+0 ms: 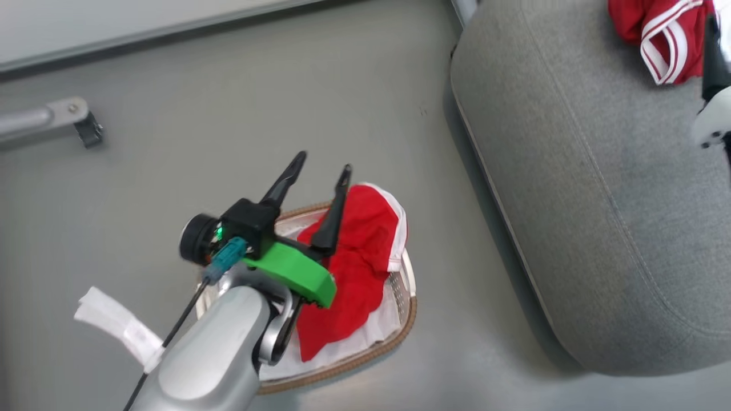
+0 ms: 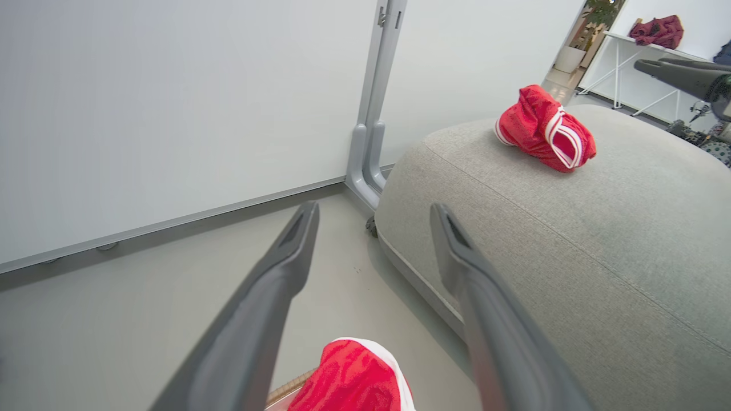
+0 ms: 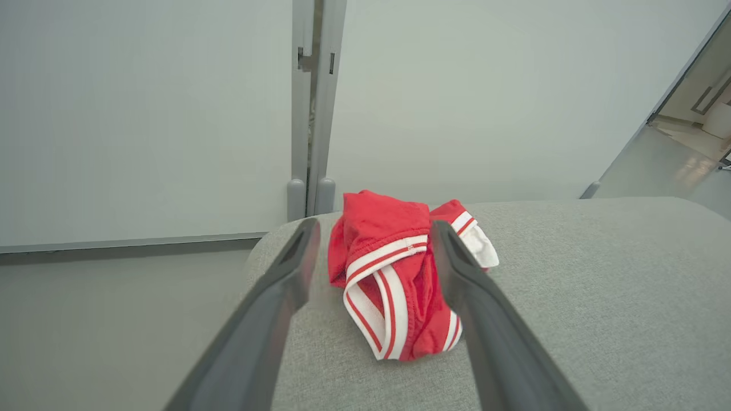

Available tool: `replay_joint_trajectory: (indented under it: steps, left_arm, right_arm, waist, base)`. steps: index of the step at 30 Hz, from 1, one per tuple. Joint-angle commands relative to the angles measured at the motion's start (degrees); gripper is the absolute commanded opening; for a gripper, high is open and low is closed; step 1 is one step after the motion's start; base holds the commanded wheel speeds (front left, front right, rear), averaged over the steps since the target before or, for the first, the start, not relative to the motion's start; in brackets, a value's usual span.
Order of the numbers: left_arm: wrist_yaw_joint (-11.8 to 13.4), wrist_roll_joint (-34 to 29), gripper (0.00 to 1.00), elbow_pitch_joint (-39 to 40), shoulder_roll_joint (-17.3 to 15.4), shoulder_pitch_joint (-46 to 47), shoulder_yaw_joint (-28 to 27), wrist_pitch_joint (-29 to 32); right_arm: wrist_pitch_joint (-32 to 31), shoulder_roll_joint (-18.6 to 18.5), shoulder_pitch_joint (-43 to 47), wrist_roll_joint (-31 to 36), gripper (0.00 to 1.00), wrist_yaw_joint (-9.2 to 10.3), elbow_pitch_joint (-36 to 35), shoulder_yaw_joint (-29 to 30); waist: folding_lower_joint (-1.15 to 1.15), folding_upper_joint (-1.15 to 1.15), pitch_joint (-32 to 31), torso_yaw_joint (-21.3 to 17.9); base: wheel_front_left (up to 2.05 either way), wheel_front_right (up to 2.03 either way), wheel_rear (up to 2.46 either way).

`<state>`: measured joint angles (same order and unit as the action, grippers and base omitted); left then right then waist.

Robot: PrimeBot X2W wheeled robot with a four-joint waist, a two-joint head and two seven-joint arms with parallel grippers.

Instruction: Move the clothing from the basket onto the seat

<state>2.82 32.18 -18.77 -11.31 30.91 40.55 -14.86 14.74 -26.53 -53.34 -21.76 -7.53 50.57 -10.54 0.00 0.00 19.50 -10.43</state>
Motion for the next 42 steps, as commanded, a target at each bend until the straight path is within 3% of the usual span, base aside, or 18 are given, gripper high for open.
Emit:
replay_joint_trajectory:
  steps: [1, 10, 16, 20, 26, 30, 42]
  left_arm:
    - [0.47, 0.38, 1.0, -0.26, -0.32, -1.99, -1.26, -0.32]
    - [2.81, -1.8, 1.0, 3.07, -1.58, -12.67, -13.68, -0.29]
    - [2.99, -3.22, 1.0, 5.12, -0.92, -20.46, -21.68, -0.3]
    - [2.61, -4.58, 1.0, 6.44, 0.21, -24.97, -25.26, -0.3]
    - [1.34, -6.43, 1.0, 7.62, 2.26, -30.48, -28.57, -0.31]
    - [0.49, -7.21, 1.0, 7.64, 3.36, -32.37, -30.06, -0.31]
    - [-2.08, -9.17, 1.0, 5.22, 5.41, -33.7, -31.5, -0.31]
  right_arm:
    - [0.43, 0.65, 2.0, -0.07, 1.0, 0.08, -0.4, 0.61]
    - [0.51, 9.67, 15.24, 3.34, 1.0, 0.07, -11.94, 7.33]
    - [0.53, 18.01, 25.54, 7.38, 1.0, 0.08, -21.73, 13.15]
    - [0.53, 21.54, 32.04, 10.35, 1.0, 0.07, -28.17, 14.07]
    - [0.53, 23.33, 40.82, 12.67, 1.0, 0.07, -34.89, 11.45]
    - [0.53, 23.5, 45.25, 8.82, 1.0, 0.07, -37.28, 9.46]
    - [0.54, 23.52, 51.18, 8.07, 1.0, 0.07, -37.93, 5.09]
  waist:
    - [0.0, 0.0, -6.6, 3.88]
    - [0.0, 0.0, -12.17, 7.84]
    - [0.0, 0.0, -14.47, 9.61]
    - [0.0, 0.0, -15.36, 10.82]
    - [0.0, 0.0, -16.77, 11.63]
    - [0.0, 0.0, -17.87, 12.06]
    - [0.0, 0.0, -19.45, 12.57]
  base:
    - [0.0, 0.0, 0.0]
    - [0.0, 0.0, 0.0]
    - [0.0, 0.0, 0.0]
    - [0.0, 0.0, 0.0]
    - [0.0, 0.0, 0.0]
    - [0.0, 0.0, 0.0]
    - [0.0, 0.0, 0.0]
